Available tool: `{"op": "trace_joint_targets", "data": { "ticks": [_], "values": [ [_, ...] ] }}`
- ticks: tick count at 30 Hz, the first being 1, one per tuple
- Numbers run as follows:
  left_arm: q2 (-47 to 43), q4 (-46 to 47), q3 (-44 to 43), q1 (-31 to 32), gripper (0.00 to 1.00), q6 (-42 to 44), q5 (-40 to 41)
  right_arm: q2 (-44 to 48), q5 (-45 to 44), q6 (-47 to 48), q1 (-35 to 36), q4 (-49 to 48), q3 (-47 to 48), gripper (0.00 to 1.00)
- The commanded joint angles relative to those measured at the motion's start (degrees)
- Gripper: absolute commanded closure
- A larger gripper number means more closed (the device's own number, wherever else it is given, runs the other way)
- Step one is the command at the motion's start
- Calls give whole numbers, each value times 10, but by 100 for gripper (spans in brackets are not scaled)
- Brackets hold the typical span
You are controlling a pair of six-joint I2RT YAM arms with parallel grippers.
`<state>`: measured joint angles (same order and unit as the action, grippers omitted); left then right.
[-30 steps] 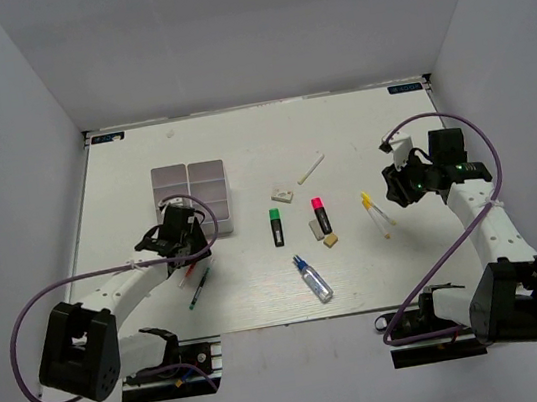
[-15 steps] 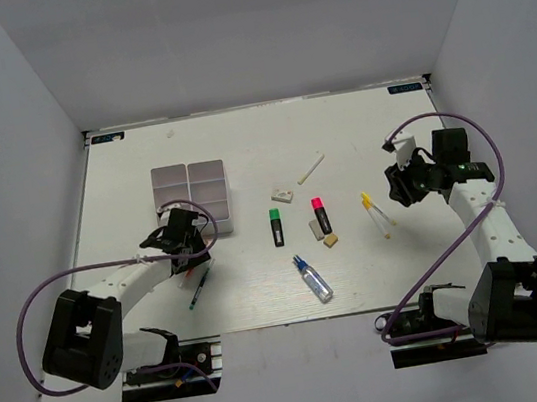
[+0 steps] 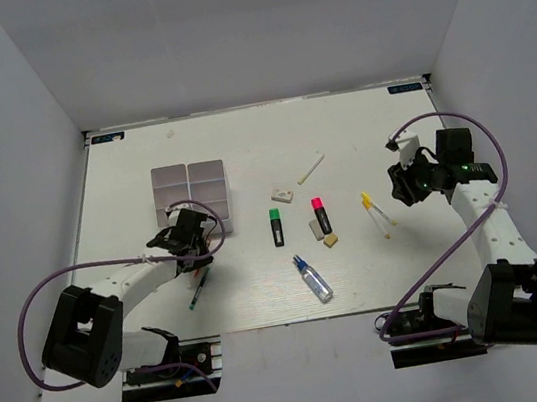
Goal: Sort the stationery into containers
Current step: Move the pen to the center of the board, then pick up the pen from the center of the board, then place the pen in the storage box.
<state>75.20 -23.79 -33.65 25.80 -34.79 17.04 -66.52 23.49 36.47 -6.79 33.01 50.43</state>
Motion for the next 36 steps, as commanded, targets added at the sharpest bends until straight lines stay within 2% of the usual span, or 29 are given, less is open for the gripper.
{"op": "trace_joint_targets", "data": {
  "ticks": [1,6,14,19,21,22,25,28,31,34,35,36],
  "values": [
    [2,-19,6,19,60,-4,-30,12,20,5,-6,-5,7,53],
    [2,-24,11,37,72,-9,-24,17,31,4,-7,-2,7,53],
    [-19,-40,6,49,100,-15,0,34,48,13,-7,6,-4,52],
    [-90,-40,6,54,100,-4,-14,40,53,23,-7,11,-7,52],
    [-125,-33,6,54,100,9,-42,40,74,40,-8,27,-5,46],
    [-144,-27,6,54,100,23,-66,39,82,44,-7,33,-5,38],
    [-229,-7,-5,54,100,51,-123,38,128,69,-4,64,0,26],
    [-297,22,-29,54,100,65,-144,31,164,93,-2,93,4,25],
    [-305,48,-64,48,100,65,-91,22,195,110,1,119,11,30],
    [-266,105,-94,41,100,65,-23,15,220,128,8,136,18,54],
    [-253,120,-107,41,100,65,-3,12,225,146,11,138,14,73],
    [-239,158,-113,41,100,65,36,13,234,150,19,143,12,80]
  ]
}}
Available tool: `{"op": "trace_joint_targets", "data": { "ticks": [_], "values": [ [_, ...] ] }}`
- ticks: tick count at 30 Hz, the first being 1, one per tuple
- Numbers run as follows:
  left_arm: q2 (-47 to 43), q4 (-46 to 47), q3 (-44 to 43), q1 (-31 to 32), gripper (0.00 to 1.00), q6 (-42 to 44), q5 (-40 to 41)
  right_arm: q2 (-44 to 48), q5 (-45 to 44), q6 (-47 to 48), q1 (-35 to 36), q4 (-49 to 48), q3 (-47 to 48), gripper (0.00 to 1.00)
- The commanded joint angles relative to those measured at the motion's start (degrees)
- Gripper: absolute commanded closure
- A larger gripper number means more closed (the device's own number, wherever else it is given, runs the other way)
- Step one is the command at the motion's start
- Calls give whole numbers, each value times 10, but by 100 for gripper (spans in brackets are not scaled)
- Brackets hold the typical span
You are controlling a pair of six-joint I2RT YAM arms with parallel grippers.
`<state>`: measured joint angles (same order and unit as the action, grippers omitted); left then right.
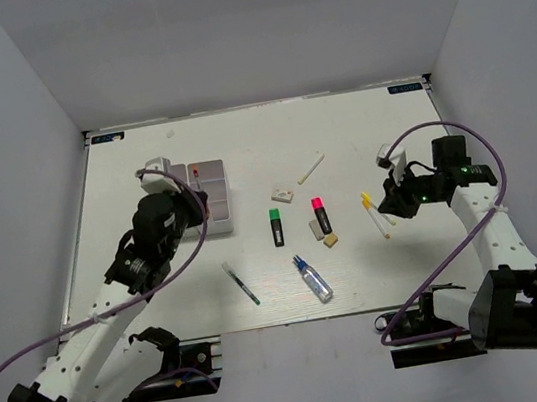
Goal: Sort the stationery into containers
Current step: Place the pen in the storage box.
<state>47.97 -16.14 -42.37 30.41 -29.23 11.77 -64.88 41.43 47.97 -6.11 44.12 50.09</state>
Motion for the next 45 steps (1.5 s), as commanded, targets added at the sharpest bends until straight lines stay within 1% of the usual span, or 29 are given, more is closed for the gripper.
{"op": "trace_joint_targets", "data": {
  "ticks": [1,2,3,5,6,7,9,11,13,14,16,17,18,20,22,23,27,30,35,36,40,42,45],
  "values": [
    [48,98,-32,-5,100,9,110,-3,60,39,14,32,16,86],
    [82,110,-48,-5,100,9,132,-2,66,43,18,31,13,96],
    [99,130,-56,-5,100,9,176,-2,66,43,27,24,12,96],
    [135,136,-83,-5,100,3,224,-1,70,46,34,13,11,96],
    [170,124,-94,-5,100,-13,269,-1,72,47,42,8,8,93],
    [185,124,-112,-5,100,-14,289,-2,73,48,45,6,7,92],
    [213,110,-132,-5,100,-41,345,-3,79,47,56,-1,4,90],
    [248,110,-159,-11,100,-42,378,-7,81,42,60,-11,0,90],
    [269,103,-188,-11,100,-34,410,-9,81,40,60,-18,-5,87],
    [291,109,-196,-11,100,-27,438,-12,80,38,79,-20,-5,87],
    [310,110,-208,-11,100,-27,468,-15,76,38,82,-24,-11,84],
    [319,110,-213,-11,100,-27,502,-16,75,38,87,-25,-11,84],
    [337,110,-214,-11,100,-27,515,-17,74,37,86,-26,-12,84],
    [352,130,-219,-17,100,-7,527,-20,74,39,91,-25,-15,82],
    [378,130,-231,-17,100,-6,534,-19,72,40,94,-25,-15,82],
    [388,112,-237,-22,100,-16,555,-20,71,39,94,-26,-15,82],
    [437,44,-291,-27,100,-79,601,-14,66,39,94,-23,-18,82],
    [463,11,-327,-33,100,-96,608,-11,63,40,94,-21,-21,81],
    [505,16,-344,-45,100,-90,608,-5,61,37,97,-20,-27,81],
    [513,2,-352,-45,100,-90,614,-4,60,36,95,-20,-25,80],
    [544,8,-352,-50,100,-90,657,-3,60,35,96,-14,-19,72],
    [551,13,-352,-50,100,-90,657,-4,56,36,96,-10,-18,71],
    [551,44,-346,-50,100,-90,644,-6,52,41,96,-5,-14,69]
  ]
}}
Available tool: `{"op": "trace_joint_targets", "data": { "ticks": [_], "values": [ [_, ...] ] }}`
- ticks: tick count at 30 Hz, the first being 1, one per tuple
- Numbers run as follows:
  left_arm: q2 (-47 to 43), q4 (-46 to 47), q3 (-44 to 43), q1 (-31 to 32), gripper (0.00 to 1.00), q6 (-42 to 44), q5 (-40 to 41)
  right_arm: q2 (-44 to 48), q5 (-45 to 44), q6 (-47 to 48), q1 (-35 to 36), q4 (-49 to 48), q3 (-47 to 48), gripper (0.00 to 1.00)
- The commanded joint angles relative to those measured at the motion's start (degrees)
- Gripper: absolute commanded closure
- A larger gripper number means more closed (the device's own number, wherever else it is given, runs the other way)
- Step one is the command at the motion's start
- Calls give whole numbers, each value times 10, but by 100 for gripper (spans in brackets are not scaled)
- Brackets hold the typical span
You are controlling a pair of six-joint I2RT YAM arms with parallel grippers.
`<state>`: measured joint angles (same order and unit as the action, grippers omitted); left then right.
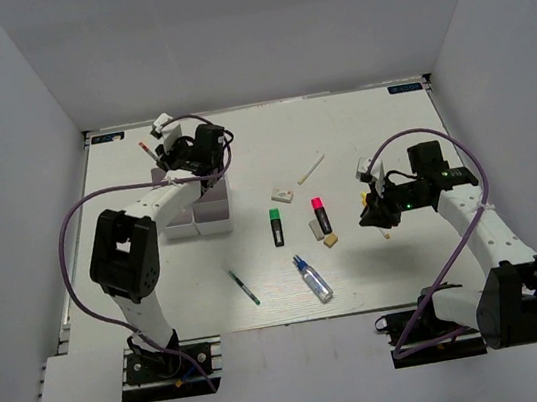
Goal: Sort the stationery into containers
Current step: Place the pen in the storage box, then pick up the pen from the center of the board.
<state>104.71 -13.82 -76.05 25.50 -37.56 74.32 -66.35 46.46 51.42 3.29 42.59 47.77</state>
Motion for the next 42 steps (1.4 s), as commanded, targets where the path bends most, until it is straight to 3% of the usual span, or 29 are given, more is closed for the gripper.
{"op": "trace_joint_targets", "data": {
  "ticks": [1,7,8,14,20,22,28,31,36,39,42],
  "values": [
    [-16,28,-2,-1,100,-7,12,8,1,5,3,11,12,69],
    [-10,44,3,4,99,-12,-7,-3,1,5,3,17,21,64],
    [-10,44,9,4,90,-12,-7,-5,2,4,4,17,20,63],
    [-15,44,33,10,90,-28,-7,-9,1,5,2,17,22,59],
    [-20,38,38,10,97,-56,-12,-12,1,11,3,19,21,57],
    [-26,38,49,10,87,-62,-18,-14,1,11,5,20,22,57],
    [-62,22,77,15,40,-84,-37,-11,0,12,5,21,20,53],
    [-71,22,77,15,30,-84,-43,-11,0,16,6,22,19,48],
    [-123,22,77,20,25,-84,-66,-15,0,17,9,24,22,43],
    [-153,22,77,20,17,-37,-118,-17,5,16,18,23,30,36],
    [-204,-42,50,20,6,-8,-238,-34,20,0,41,28,60,31]
  ]
}}
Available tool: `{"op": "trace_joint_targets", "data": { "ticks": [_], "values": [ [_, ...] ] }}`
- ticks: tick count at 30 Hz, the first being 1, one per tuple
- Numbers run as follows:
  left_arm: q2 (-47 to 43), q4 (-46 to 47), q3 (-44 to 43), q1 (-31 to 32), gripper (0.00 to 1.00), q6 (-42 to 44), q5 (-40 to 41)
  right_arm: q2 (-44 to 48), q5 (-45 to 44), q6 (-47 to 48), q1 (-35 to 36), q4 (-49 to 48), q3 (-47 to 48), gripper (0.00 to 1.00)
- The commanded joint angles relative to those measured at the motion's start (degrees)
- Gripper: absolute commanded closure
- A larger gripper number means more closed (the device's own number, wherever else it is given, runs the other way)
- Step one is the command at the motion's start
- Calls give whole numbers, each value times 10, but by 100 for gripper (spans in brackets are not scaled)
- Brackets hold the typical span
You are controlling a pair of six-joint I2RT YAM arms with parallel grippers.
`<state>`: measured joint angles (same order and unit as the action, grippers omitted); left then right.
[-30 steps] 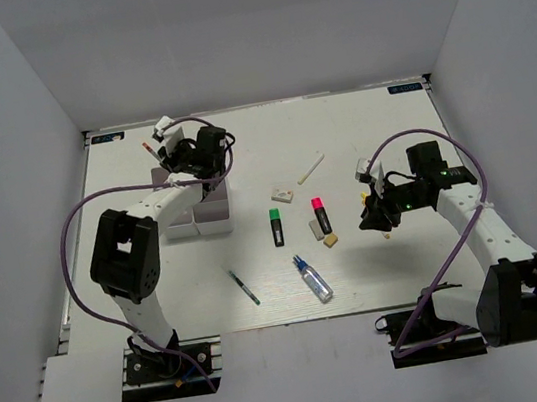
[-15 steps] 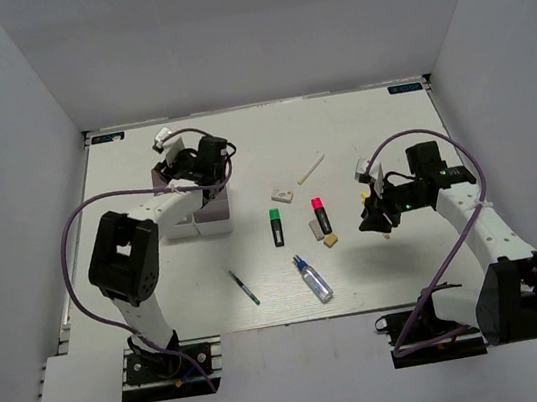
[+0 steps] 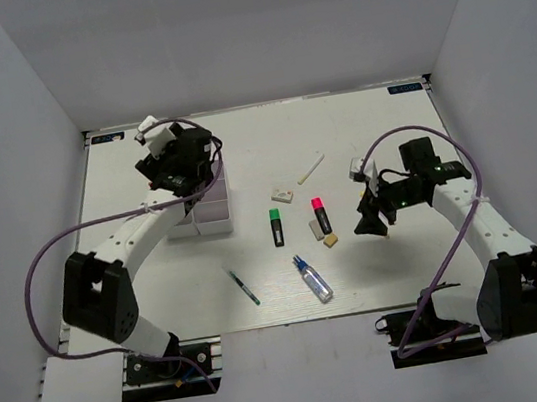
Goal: Sort the stationery into containers
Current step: Pick up the pen from the center of the board.
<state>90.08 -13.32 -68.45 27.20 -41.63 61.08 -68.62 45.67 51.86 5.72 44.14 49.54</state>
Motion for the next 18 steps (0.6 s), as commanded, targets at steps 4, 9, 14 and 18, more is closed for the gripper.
{"op": "trace_joint_targets", "data": {
  "ticks": [4,9,14,18],
  "values": [
    [-147,-220,-6,3,2,-4,-264,-51,8,-88,125,-25,98,33],
    [-378,-303,126,3,1,-41,-380,-127,-94,-209,263,-108,129,46],
    [-583,-389,221,3,1,-110,-411,-201,-214,-303,407,-166,176,49],
    [-650,-428,227,3,1,-123,-436,-252,-270,-401,482,-189,237,44]
  ]
}}
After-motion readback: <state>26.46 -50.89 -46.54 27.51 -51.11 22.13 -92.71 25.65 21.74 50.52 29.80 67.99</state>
